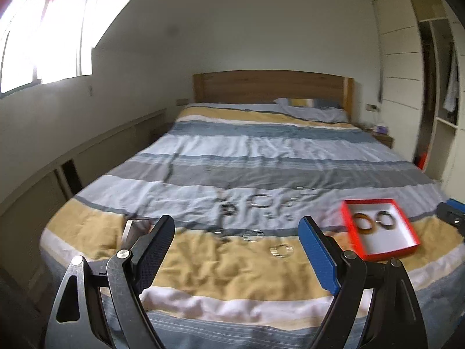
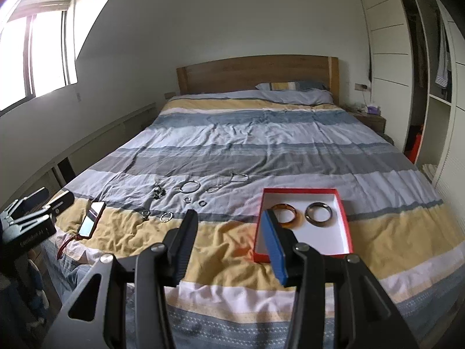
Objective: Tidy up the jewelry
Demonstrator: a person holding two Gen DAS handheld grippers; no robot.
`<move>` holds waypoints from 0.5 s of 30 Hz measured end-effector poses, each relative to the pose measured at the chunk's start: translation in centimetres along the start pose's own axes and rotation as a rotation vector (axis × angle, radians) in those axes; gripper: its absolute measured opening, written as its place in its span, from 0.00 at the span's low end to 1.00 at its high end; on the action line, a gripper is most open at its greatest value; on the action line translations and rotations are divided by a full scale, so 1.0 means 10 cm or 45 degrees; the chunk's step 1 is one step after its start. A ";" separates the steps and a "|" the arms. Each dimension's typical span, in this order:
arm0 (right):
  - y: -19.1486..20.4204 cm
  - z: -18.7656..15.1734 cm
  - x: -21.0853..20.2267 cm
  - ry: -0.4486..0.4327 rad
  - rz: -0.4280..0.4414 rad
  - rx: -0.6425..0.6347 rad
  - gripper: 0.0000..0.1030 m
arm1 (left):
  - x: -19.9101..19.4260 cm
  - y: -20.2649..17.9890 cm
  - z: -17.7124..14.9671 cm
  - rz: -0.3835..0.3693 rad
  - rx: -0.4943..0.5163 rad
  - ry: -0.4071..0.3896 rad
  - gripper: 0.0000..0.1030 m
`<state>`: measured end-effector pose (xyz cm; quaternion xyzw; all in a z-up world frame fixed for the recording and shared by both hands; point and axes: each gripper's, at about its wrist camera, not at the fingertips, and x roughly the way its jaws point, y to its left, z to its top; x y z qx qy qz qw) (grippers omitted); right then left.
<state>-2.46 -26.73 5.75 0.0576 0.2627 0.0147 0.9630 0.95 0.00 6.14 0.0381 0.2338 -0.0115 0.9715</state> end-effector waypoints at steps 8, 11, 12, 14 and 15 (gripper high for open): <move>0.16 -0.11 0.48 0.104 0.097 -0.013 0.43 | 0.36 0.53 -0.23 0.078 -0.069 0.100 0.87; 0.24 -0.21 0.73 0.169 0.143 -0.026 0.43 | 0.57 0.59 -0.35 0.049 -0.081 0.160 0.86; 0.26 -0.24 0.84 0.195 0.161 -0.027 0.43 | 0.64 0.58 -0.38 0.047 -0.077 0.180 0.86; 0.30 -0.31 1.00 0.235 0.189 -0.024 0.43 | 0.81 0.54 -0.47 0.012 -0.068 0.232 0.86; 0.32 -0.34 1.10 0.260 0.206 -0.023 0.43 | 0.87 0.52 -0.48 -0.001 -0.069 0.248 0.85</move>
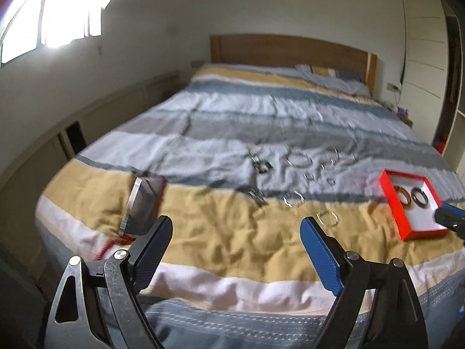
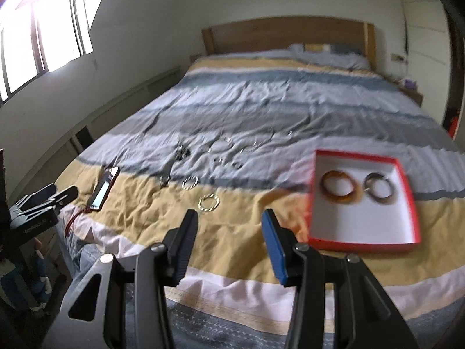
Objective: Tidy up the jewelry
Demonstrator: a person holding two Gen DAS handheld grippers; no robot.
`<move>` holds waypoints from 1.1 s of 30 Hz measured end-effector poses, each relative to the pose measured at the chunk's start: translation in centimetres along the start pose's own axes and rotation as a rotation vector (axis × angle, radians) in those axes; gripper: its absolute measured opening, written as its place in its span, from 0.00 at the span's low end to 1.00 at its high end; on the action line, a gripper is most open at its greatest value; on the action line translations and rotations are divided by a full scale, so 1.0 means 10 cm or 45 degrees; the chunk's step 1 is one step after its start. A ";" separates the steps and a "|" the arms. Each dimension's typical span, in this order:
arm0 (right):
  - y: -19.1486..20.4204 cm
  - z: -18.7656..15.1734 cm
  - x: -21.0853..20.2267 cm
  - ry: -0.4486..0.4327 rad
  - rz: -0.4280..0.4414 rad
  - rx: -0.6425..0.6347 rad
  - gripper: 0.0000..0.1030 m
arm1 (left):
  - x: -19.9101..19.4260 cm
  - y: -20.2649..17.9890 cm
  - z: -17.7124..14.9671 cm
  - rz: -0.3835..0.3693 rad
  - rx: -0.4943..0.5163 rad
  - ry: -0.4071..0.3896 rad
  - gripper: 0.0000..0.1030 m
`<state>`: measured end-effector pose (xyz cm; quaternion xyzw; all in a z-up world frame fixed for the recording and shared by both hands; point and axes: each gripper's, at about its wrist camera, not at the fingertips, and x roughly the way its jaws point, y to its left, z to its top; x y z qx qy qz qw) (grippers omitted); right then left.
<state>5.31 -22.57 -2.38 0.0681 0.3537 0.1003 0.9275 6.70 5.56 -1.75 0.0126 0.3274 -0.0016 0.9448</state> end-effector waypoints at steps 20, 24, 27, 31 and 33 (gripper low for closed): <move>0.07 0.02 1.34 0.230 0.216 -0.065 0.43 | 1.35 -0.01 0.15 -0.091 -0.042 0.225 0.67; 0.07 0.02 1.44 0.243 0.234 -0.065 0.43 | 1.45 -0.04 0.13 -0.105 -0.033 0.239 0.66; 0.07 0.01 1.50 0.248 0.233 -0.069 0.43 | 1.51 -0.07 0.11 -0.128 -0.029 0.251 0.62; 0.04 -0.01 1.57 0.261 0.243 -0.059 0.43 | 1.59 -0.11 0.05 -0.157 -0.028 0.275 0.61; 0.04 -0.02 1.60 0.268 0.247 -0.062 0.43 | 1.62 -0.12 0.05 -0.165 -0.030 0.281 0.60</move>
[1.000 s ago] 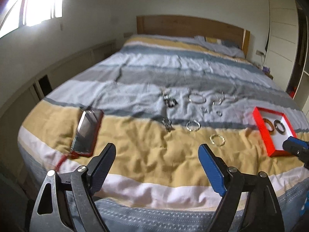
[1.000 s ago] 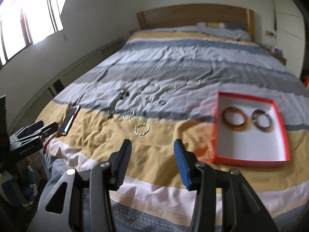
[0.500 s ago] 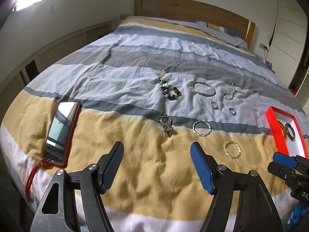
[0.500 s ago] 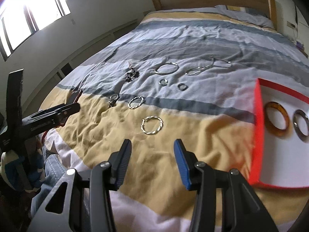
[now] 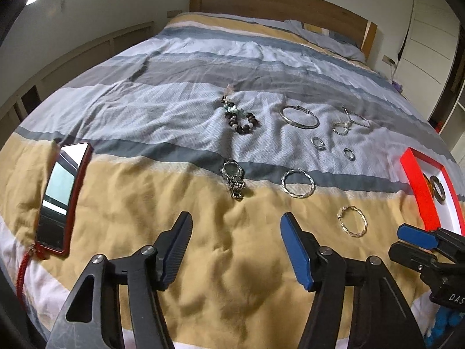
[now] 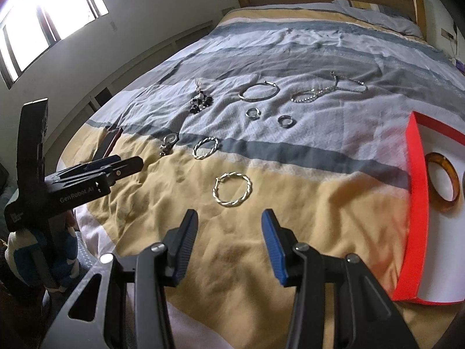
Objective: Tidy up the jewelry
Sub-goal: 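Grasp the silver watch with the left tool while the right tool grasps a twisted silver hoop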
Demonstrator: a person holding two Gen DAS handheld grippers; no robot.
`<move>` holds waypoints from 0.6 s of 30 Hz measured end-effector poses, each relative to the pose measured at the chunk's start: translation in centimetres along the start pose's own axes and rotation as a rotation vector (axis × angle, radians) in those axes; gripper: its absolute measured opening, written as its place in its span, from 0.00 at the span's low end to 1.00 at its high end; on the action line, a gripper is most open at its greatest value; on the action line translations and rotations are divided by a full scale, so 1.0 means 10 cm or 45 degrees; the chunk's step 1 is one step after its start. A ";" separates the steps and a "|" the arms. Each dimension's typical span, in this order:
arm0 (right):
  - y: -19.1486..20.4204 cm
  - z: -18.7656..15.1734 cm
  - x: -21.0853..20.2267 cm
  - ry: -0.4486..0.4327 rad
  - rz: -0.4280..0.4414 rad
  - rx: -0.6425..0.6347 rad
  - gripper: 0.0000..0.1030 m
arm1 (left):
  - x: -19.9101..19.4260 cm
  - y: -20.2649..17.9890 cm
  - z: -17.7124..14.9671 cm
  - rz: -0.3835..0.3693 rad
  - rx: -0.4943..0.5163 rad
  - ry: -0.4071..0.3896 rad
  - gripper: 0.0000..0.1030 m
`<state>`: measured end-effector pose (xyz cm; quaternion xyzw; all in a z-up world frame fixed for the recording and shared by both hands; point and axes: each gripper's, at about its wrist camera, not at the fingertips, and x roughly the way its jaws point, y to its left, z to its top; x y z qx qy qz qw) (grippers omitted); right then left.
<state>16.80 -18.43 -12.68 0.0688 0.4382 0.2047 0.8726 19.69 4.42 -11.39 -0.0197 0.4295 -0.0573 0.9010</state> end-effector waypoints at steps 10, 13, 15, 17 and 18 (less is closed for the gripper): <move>0.06 0.09 0.21 0.014 0.003 -0.062 0.43 | 0.30 0.01 0.22 -0.040 -0.007 0.020 0.53; 0.07 0.12 0.32 0.033 -0.005 -0.075 0.43 | 0.47 0.02 0.27 -0.044 -0.014 0.053 0.50; 0.07 0.13 0.39 0.042 -0.006 -0.080 0.43 | 0.56 0.03 0.29 -0.041 -0.014 0.067 0.50; 0.07 0.14 0.45 0.047 -0.005 -0.084 0.43 | 0.64 0.04 0.30 -0.034 -0.015 0.077 0.48; 0.07 0.15 0.48 0.049 -0.004 -0.087 0.43 | 0.68 0.05 0.31 -0.033 -0.017 0.081 0.44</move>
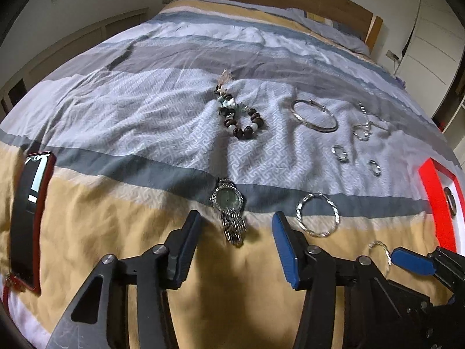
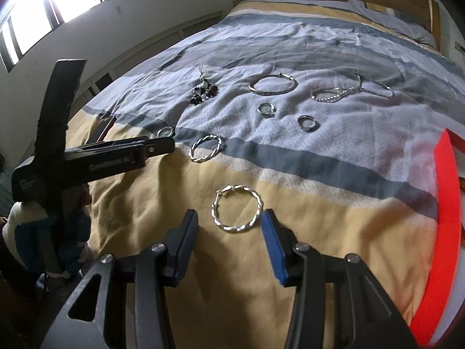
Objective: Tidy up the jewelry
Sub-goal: 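Grasp the silver watch with the left tool while the right tool grasps a twisted silver hoop, then lower the watch into the amber bangle while the right tool lowers the hoop into the dark bangle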
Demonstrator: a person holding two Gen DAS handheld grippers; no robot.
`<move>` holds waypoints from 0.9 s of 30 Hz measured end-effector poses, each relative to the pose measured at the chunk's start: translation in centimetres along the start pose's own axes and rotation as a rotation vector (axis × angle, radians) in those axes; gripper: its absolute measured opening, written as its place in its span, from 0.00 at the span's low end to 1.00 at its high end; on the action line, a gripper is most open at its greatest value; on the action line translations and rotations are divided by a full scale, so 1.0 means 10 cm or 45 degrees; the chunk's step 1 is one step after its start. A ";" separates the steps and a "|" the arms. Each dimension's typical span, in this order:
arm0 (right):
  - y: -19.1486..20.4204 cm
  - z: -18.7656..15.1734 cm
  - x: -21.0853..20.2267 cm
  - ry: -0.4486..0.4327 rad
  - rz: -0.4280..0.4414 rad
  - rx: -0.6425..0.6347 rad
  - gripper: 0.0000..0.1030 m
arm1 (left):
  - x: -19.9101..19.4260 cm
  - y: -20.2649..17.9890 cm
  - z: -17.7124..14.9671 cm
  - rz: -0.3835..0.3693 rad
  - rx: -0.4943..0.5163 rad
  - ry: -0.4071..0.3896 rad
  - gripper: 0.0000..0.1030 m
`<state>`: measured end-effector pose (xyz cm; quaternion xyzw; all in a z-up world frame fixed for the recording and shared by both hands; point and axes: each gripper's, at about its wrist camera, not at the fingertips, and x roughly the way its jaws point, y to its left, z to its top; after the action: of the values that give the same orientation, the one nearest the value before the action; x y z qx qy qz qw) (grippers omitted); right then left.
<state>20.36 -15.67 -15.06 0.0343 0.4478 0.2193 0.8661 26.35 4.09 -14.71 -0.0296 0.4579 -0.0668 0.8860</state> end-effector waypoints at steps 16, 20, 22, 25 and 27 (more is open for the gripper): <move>0.00 0.05 0.22 0.022 -0.031 -0.007 0.28 | 0.15 0.09 0.04 0.011 -0.011 -0.019 0.24; 0.01 0.04 0.16 0.008 -0.016 -0.003 0.28 | 0.06 0.08 0.02 0.010 -0.019 -0.031 0.24; 0.02 0.03 0.11 -0.003 -0.008 -0.004 0.27 | 0.01 0.09 0.00 0.007 -0.028 -0.034 0.24; 0.05 0.01 0.02 -0.016 -0.008 -0.006 0.27 | -0.08 0.10 -0.03 0.005 -0.035 -0.043 0.24; 0.07 0.01 -0.05 -0.028 -0.012 -0.006 0.27 | -0.16 0.10 -0.04 0.008 -0.032 -0.053 0.24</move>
<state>19.94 -15.19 -14.41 0.0326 0.4379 0.2161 0.8720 25.19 5.26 -13.82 -0.0408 0.4404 -0.0575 0.8950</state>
